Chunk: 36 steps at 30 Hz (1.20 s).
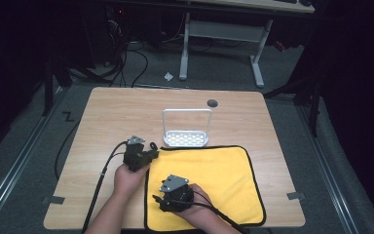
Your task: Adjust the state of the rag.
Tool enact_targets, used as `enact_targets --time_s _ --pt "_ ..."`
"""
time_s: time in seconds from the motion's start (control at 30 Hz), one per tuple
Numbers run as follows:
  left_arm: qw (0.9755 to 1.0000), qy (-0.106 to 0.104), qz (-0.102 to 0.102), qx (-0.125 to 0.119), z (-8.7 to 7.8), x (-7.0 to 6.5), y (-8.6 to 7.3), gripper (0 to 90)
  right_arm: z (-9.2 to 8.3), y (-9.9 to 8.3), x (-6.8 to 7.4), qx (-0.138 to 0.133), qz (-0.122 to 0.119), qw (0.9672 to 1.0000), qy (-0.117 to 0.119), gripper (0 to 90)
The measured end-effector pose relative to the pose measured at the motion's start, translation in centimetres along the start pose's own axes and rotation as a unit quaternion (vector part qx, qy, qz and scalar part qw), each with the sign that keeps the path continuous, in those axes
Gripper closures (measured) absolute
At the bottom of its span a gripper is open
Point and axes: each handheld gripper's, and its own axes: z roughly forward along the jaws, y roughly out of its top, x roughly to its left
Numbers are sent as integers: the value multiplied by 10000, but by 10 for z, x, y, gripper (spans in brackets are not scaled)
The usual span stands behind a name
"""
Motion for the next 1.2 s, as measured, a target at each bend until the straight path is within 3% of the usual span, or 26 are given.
enact_targets --time_s 0.2,0.53,0.8,0.9,1.1,1.2 --pt "10000 19 25 -5 0 -1 0 797 15 2 14 107 -138 9996 225 428" --pt "10000 24 9 -10 0 -1 0 793 21 3 27 119 -23 9988 473 412" --pt "10000 26 3 -11 0 -1 0 792 25 3 32 153 -119 9990 394 409" --pt "10000 37 8 -13 0 -1 0 790 24 3 30 158 -142 9993 292 472" --pt "10000 30 1 -13 0 0 0 788 17 1 28 137 -397 9991 -13 730" --pt "10000 55 -2 -21 0 0 0 787 12 0 25 -12 -375 9993 -50 796"
